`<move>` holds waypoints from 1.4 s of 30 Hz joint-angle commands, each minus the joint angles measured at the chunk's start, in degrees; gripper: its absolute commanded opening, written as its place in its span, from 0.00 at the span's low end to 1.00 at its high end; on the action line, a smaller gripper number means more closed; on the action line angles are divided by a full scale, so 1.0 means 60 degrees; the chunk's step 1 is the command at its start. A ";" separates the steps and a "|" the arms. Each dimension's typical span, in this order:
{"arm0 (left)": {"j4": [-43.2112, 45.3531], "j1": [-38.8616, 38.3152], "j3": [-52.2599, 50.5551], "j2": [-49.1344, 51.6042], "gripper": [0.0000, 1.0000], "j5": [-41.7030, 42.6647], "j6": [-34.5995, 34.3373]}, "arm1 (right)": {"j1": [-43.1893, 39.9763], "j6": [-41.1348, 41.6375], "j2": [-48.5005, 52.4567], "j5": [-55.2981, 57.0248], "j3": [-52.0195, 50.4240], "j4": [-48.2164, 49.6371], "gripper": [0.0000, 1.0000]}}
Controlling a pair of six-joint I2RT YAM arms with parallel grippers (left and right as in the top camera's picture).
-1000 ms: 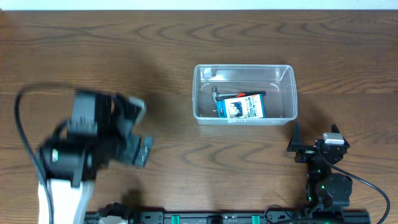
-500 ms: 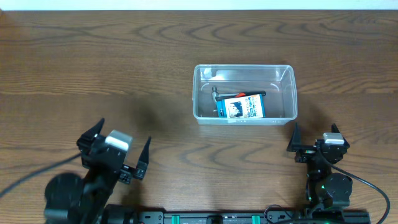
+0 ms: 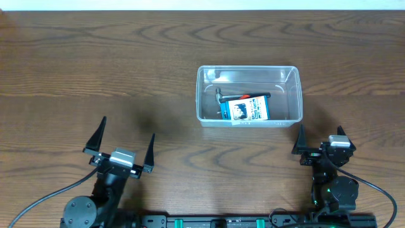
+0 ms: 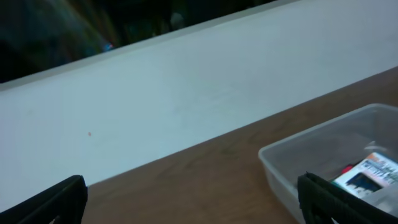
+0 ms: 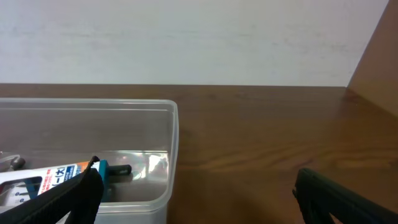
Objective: Pack container
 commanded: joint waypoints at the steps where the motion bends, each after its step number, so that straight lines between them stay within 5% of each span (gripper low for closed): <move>1: 0.0229 0.0280 -0.0455 -0.0273 0.98 -0.0029 -0.0189 | -0.0087 -0.0073 -0.0058 -0.0033 -0.0015 -0.0044 0.99; 13: 0.0466 0.0703 -0.1515 -0.0313 0.98 -0.0291 -0.0255 | -0.0087 -0.0073 -0.0058 -0.0033 -0.0015 -0.0044 0.99; 24: 0.2441 0.0703 -0.3198 -0.0313 0.98 -0.0284 -0.0408 | -0.0087 -0.0069 -0.0058 -0.0033 -0.0015 -0.0044 0.99; 42: 0.1220 0.0703 -0.3464 -0.0317 0.98 -0.0288 -0.0765 | -0.0087 -0.0073 -0.0058 -0.0033 -0.0015 -0.0044 0.99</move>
